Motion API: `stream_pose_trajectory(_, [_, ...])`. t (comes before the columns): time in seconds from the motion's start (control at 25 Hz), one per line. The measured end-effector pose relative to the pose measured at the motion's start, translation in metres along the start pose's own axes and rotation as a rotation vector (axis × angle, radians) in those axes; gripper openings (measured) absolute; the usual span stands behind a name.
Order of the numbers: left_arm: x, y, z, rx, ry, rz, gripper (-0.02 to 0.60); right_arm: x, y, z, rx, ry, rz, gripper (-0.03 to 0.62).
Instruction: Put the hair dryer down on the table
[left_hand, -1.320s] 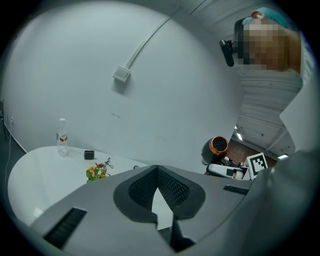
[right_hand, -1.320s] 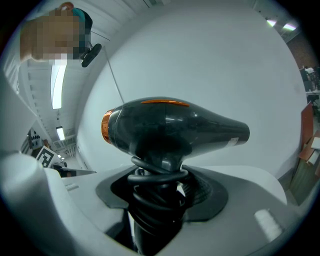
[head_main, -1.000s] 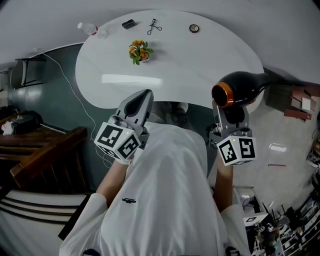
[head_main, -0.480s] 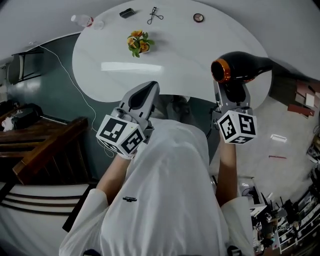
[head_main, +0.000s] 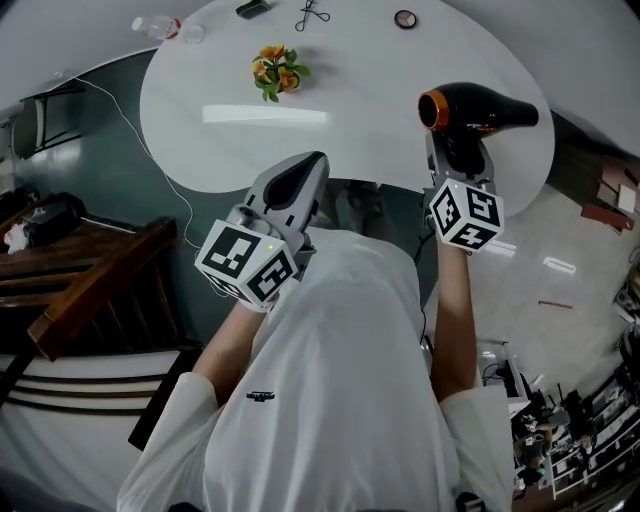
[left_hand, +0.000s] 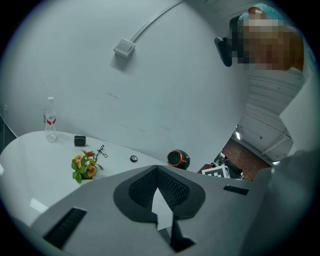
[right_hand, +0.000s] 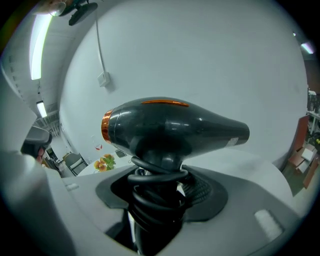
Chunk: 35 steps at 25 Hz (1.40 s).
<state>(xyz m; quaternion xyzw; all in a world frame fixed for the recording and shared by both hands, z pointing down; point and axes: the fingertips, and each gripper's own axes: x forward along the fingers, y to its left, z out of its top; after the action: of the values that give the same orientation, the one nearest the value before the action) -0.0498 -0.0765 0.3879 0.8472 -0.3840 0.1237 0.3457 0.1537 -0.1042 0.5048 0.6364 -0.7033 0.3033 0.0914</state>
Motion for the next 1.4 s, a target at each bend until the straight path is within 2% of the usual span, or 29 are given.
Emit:
stream_pose_trajectory(0.72, [0.008,-0.005,-0.005,-0.008,0.011,0.024,0.001,0.08,-0.046,-0.064,-0.036,0.159,-0.092,0.276])
stream_pose_trajectory(1.16, [0.001,-0.004,-0.009,-0.01,0.016,0.041,0.002,0.097,-0.059,-0.107,-0.003,0.259,-0.102,0.276])
stream_pose_trajectory(1.4, [-0.012,-0.004,-0.006,0.0,0.017,0.049,0.002,0.102,-0.061,-0.118,-0.055,0.293,-0.123,0.281])
